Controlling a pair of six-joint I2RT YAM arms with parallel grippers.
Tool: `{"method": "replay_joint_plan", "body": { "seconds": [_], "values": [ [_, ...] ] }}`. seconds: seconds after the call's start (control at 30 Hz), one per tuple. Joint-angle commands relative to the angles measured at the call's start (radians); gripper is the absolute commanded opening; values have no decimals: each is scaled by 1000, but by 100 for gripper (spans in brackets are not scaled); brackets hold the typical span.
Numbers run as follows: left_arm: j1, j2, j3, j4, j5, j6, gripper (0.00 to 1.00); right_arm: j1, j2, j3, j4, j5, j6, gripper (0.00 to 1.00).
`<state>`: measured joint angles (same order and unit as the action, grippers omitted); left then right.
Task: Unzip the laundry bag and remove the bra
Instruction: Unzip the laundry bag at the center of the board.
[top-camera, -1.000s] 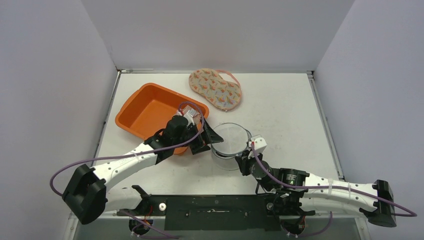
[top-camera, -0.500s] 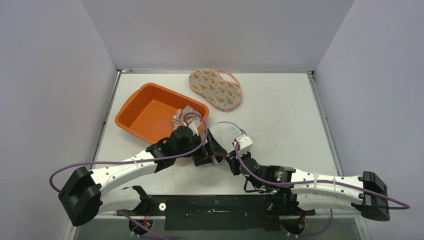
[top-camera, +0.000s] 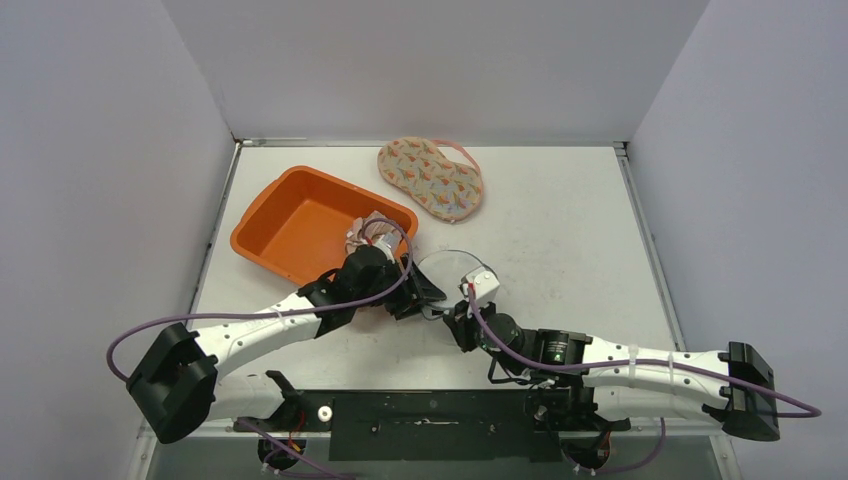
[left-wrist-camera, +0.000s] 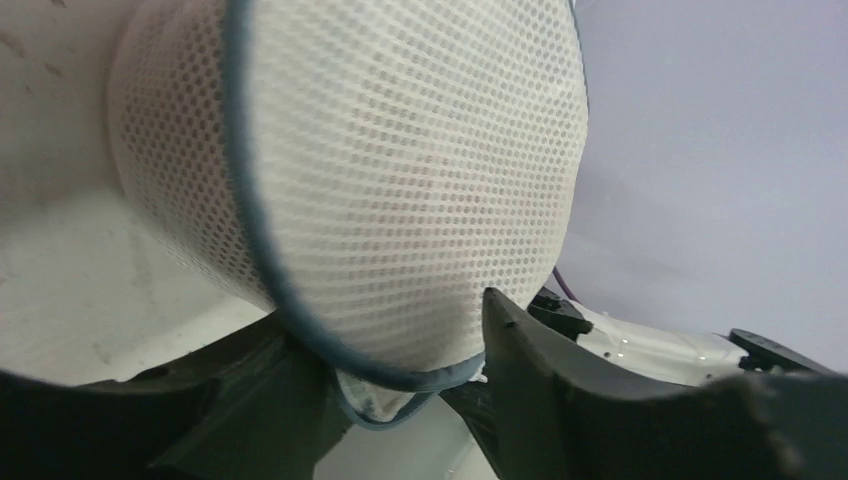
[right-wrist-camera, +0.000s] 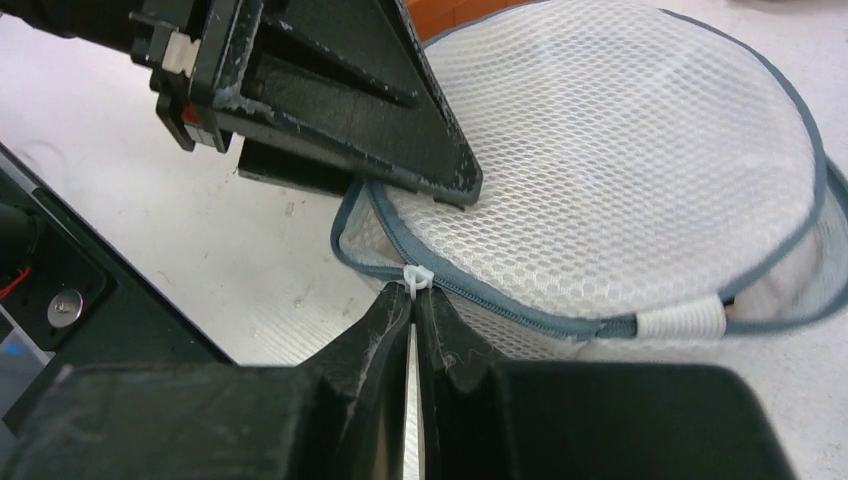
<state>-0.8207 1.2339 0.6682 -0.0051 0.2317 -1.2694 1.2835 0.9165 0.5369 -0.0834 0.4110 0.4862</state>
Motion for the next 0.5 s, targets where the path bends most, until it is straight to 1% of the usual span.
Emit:
{"method": "replay_joint_plan", "body": {
  "seconds": [0.0, 0.07, 0.27, 0.33, 0.37, 0.47],
  "values": [
    [25, 2, 40, 69, -17, 15, 43, 10, -18, 43, 8, 21, 6, 5],
    [31, 1, 40, 62, -18, 20, 30, 10, -30, 43, -15, 43, 16, 5],
    [37, 2, 39, 57, -18, 22, 7, 8, -80, 17, -69, 100, 62, 5],
    [37, 2, 39, 53, -23, 25, 1, 8, -97, 9, -84, 111, 73, 5],
    [37, 2, 37, 53, -25, 26, 0, 8, -106, 3, -92, 115, 78, 5],
    [37, 1, 37, 49, -35, 28, 0, 9, -131, -6, -119, 133, 98, 5]
  ]
}}
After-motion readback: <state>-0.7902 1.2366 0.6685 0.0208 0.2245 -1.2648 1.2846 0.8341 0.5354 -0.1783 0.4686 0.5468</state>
